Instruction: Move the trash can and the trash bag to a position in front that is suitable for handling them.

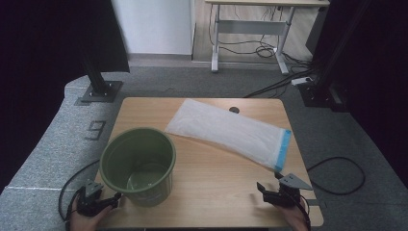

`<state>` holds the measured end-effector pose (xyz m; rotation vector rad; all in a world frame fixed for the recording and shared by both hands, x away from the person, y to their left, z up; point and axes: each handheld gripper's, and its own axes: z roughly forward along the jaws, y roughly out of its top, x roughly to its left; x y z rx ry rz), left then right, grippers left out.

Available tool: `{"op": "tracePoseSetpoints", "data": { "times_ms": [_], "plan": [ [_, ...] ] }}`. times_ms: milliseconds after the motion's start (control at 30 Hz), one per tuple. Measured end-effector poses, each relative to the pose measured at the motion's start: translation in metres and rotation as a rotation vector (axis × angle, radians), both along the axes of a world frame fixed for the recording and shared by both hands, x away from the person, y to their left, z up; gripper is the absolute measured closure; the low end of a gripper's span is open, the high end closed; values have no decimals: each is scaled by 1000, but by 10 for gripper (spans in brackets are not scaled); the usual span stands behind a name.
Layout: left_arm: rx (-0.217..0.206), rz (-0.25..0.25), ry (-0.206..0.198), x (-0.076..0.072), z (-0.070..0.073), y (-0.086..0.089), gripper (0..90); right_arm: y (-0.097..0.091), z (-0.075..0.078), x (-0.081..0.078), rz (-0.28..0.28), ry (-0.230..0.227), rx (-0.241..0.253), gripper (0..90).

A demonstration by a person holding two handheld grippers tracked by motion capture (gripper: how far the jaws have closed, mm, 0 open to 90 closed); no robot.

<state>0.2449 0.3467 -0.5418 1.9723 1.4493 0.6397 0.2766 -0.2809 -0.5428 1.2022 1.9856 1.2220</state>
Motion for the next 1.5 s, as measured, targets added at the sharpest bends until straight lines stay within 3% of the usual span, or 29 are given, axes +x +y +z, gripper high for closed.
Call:
{"op": "tracePoseSetpoints", "data": {
  "times_ms": [100,133,333,400,433,500,667,900,1233,1433,1500],
  "plan": [
    [-14,-10,-7,-2,1,5,132,-4,-1,-1,-20,12,-6,129],
    [-19,-35,-25,-5,3,10,133,-5,-2,-1,-26,15,-8,129],
    [-71,-278,-67,-26,10,17,144,-6,0,-6,-25,13,8,135],
    [-70,-327,-71,-25,13,11,144,-5,0,-7,-14,11,5,135],
    [-70,-327,-71,-25,13,11,145,-4,0,-8,-10,11,1,135],
    [-43,-395,-51,-20,18,-5,146,-3,-1,-9,0,15,-7,136],
    [-64,-481,-44,-13,22,-26,146,-2,0,-11,17,16,5,151],
    [-63,-491,-40,-10,23,-39,145,-1,-1,-9,34,26,3,169],
    [-105,-506,-45,2,27,-58,147,2,-1,-7,82,37,13,179],
    [-89,-538,-34,23,28,-87,150,8,-2,0,117,55,9,179],
    [-73,-548,-23,34,29,-106,151,12,-2,0,134,56,-3,179]
  ]
}}
